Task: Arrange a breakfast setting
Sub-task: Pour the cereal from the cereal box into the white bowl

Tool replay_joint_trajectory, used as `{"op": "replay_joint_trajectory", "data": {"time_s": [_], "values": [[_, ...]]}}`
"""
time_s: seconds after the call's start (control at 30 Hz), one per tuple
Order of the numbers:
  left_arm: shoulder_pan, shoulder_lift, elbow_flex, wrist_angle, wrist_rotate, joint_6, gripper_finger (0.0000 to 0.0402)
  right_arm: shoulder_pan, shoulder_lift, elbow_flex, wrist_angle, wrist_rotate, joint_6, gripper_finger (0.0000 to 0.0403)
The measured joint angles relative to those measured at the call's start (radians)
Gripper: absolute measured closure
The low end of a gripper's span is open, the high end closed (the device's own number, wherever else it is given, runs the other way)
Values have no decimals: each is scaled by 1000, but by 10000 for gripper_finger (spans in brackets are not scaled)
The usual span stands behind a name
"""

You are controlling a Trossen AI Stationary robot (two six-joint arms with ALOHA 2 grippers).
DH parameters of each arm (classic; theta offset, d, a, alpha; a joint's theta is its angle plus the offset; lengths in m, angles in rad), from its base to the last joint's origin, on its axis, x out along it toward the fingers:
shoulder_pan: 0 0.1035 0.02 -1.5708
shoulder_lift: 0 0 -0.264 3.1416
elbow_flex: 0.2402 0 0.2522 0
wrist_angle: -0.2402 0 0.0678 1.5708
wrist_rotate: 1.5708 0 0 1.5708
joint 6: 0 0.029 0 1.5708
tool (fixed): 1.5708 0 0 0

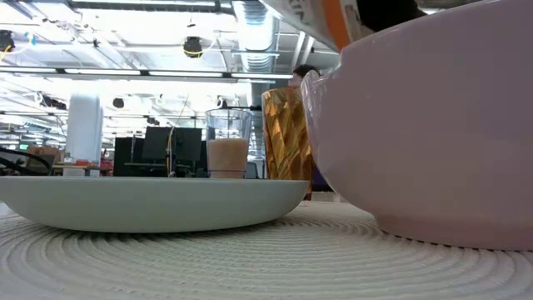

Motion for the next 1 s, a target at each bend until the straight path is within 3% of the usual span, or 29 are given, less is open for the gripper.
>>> {"op": "replay_joint_trajectory", "data": {"time_s": [0.23,0.57,1.0], "values": [[-12,0,-1,28,57,1,251,0,0,0,0,0,0,252],[-1,1,-1,-20,37,-91,251,0,0,0,0,0,0,252],[1,1,-1,-147,79,-421,251,0,0,0,0,0,0,252]]}}
